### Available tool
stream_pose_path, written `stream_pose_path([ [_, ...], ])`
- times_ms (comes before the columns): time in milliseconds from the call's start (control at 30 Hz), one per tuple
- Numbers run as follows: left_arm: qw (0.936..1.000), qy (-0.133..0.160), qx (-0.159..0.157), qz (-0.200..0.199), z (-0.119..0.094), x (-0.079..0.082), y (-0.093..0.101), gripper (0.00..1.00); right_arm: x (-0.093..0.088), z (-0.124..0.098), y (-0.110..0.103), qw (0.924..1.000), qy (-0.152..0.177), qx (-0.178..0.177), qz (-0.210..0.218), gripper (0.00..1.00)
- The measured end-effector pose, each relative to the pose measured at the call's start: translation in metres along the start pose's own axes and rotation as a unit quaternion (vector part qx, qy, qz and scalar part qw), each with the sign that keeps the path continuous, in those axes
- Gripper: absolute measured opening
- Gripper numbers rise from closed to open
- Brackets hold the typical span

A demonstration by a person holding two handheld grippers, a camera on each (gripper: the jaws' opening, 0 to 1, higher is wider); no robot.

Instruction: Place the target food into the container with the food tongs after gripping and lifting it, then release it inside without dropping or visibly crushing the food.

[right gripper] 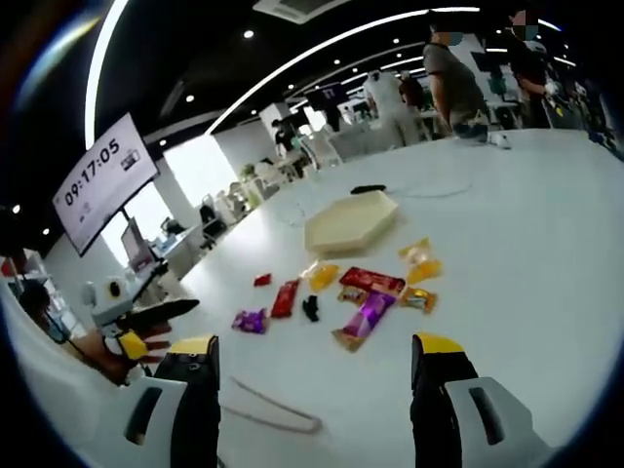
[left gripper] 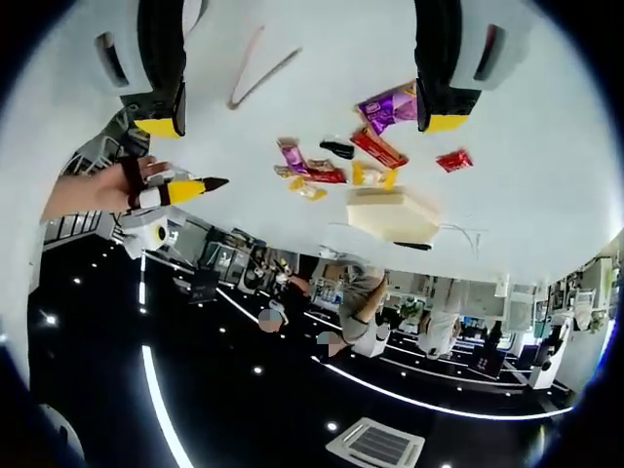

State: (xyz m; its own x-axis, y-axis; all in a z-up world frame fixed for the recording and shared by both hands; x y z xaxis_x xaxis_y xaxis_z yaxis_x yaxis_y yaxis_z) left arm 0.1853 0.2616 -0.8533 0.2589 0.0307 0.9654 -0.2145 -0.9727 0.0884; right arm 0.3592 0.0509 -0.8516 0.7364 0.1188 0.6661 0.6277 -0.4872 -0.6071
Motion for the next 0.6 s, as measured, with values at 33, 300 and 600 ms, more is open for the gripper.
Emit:
stream_pose_path([
  [33,1.0000,0.000,0.001,0.000,0.0003,-0.0012,0.0006,0.99,-0.0005,0.0000,-0.0003,1.0000,-0.001,0.000,-0.001,0.82],
  [300,0.9999,-0.007,-0.009,0.006,0.0027,-0.0043,0.0094,0.99,-0.0014,-0.0008,-0.0017,1.0000,-0.007,0.001,-0.004,0.82],
  [600,0.9998,-0.008,-0.013,0.011,0.0033,-0.0069,0.0101,0.99,-0.0023,-0.0020,-0.0043,0.9999,-0.014,0.002,-0.008,0.81],
])
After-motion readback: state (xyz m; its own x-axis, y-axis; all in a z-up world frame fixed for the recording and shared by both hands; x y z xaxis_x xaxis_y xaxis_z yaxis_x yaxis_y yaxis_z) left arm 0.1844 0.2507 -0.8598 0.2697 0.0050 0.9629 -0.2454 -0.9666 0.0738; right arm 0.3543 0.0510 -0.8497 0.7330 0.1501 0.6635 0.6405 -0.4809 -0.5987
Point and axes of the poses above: the point that each gripper's makers call its tool centre point, and the gripper's own axes: z roughly forward along the fingers, y roughly to its right, x roughly out of its top, the point moved 6 cm from there along -z, roughly backward along the fingers, and after that the axes turned 15 degrees about z, right-handed, at the moved point
